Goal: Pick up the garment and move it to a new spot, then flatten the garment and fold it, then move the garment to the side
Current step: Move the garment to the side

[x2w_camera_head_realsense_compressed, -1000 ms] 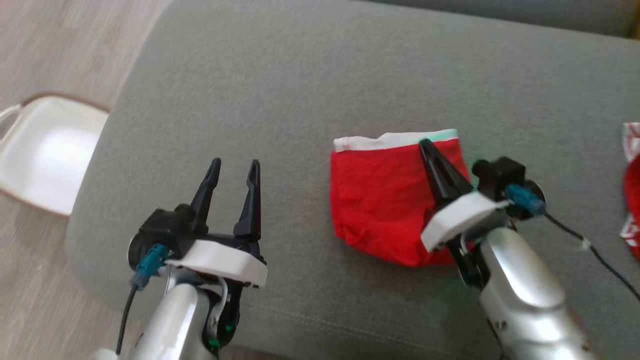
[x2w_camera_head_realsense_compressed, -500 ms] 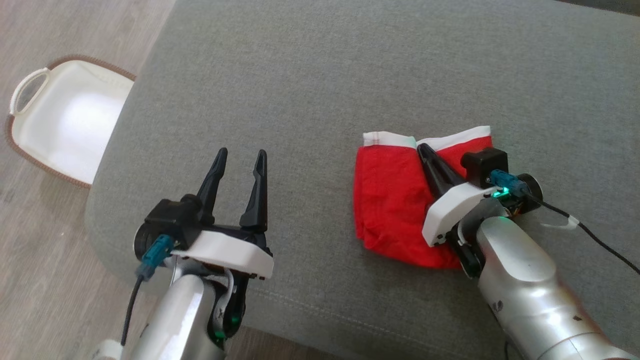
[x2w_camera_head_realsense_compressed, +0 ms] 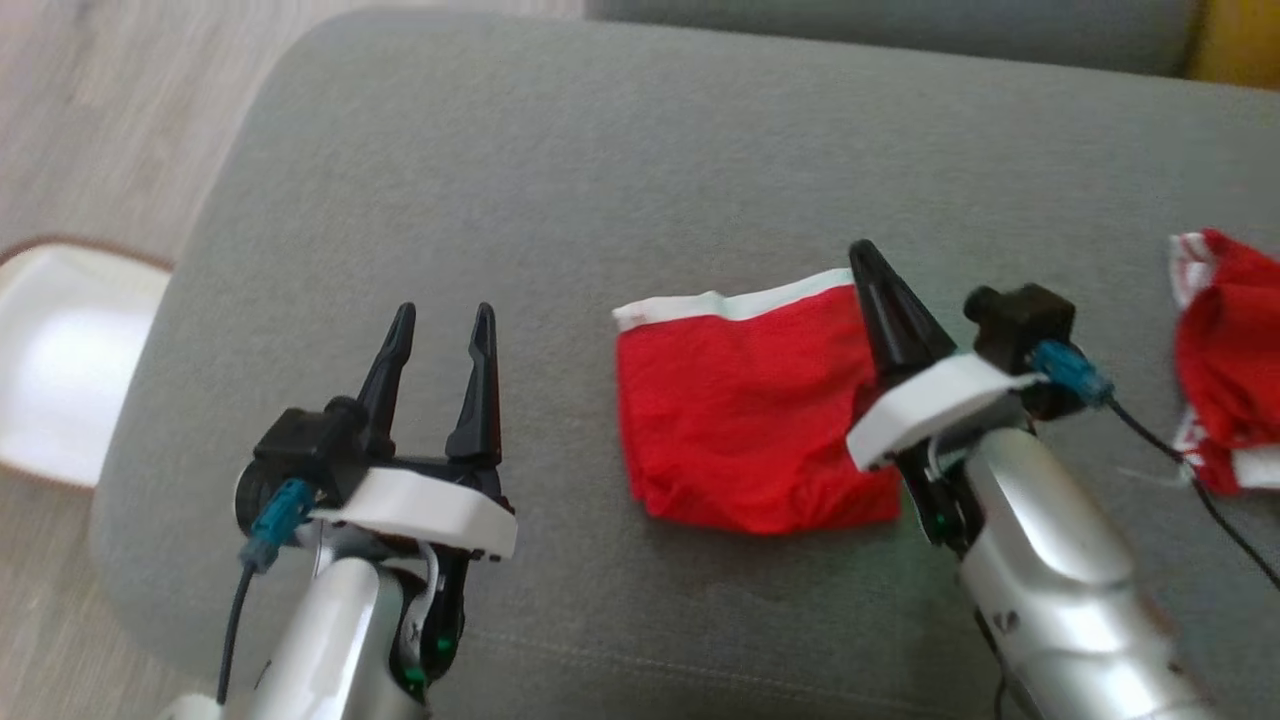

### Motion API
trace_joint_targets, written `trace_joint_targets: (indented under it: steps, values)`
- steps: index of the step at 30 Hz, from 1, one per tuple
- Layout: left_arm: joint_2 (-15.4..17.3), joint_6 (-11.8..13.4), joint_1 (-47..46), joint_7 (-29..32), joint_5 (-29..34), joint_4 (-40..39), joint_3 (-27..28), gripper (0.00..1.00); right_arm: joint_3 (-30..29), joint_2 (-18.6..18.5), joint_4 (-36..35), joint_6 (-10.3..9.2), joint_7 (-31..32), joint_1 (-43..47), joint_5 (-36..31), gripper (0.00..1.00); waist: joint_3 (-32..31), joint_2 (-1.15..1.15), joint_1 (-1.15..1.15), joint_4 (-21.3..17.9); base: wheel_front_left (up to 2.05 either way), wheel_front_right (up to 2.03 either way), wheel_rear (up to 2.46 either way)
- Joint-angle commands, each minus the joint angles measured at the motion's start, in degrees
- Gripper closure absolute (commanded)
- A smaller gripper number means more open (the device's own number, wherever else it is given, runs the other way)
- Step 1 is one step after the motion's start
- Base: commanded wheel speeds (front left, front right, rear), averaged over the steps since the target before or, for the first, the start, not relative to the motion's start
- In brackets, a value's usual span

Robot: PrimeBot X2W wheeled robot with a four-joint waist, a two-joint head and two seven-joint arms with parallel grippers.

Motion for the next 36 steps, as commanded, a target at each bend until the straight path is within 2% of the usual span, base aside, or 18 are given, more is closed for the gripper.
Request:
trace_joint_targets:
  steps: [1, 8, 13, 14, 15, 16, 17, 36]
  values:
    - [0.4, -0.1, -0.5, -0.7, 0.5, -2.3, 2.2, 0.0, -0.6, 0.7, -3.5, 0.39, -0.8, 1.8, -1.2, 1.0, -2.6, 0.0, 0.0, -3.2, 0.0, 0.0, 0.0]
    - [0.4, 0.0, 0.9, -0.7, -0.4, -3.2, 4.0, 0.0, -5.3, 0.7, -10.4, 0.39, -0.8, 8.1, -3.6, 1.0, -4.4, 0.0, 0.0, -7.6, 0.0, 0.0, 0.0]
    - [0.4, -0.2, 1.7, -0.7, -0.4, -3.0, 3.9, 0.0, -7.5, 0.7, -12.7, 0.39, -0.8, 11.9, -4.7, 1.0, -5.0, 0.0, 0.0, -9.2, 0.0, 0.0, 0.0]
    - [0.4, -0.2, 1.9, -0.7, -0.3, -2.9, 3.9, 0.0, -8.0, 0.7, -12.9, 0.39, -0.8, 12.5, -4.8, 0.96, -5.1, 0.0, 0.0, -9.4, 0.0, 0.0, 0.0]
    - [0.4, -0.1, 2.1, -0.7, -0.5, -2.7, 4.0, 0.0, -8.5, 0.7, -13.2, 0.39, -0.8, 12.9, -4.9, 0.56, -5.1, 0.0, 0.0, -9.7, 0.0, 0.0, 0.0]
    - [0.4, 0.0, 2.3, -0.7, -0.7, -2.5, 4.2, 0.0, -9.0, 0.7, -13.8, 0.39, -0.8, 13.3, -5.1, 0.04, -5.1, 0.0, 0.0, -9.9, 0.0, 0.0, 0.0]
    - [0.4, 0.0, 2.4, -0.7, -0.6, -2.4, 4.3, 0.0, -9.5, 0.7, -14.2, 0.39, -0.8, 13.7, -5.3, 0.0, -5.0, 0.0, 0.0, -10.1, 0.0, 0.0, 0.0]
    - [0.4, -0.1, 3.4, -0.7, -0.2, -1.7, 4.5, 0.0, -10.1, 0.7, -15.1, 0.39, 0.1, 17.0, -4.9, 0.0, -5.9, 0.0, 0.0, -10.4, 0.0, 0.0, 0.0]
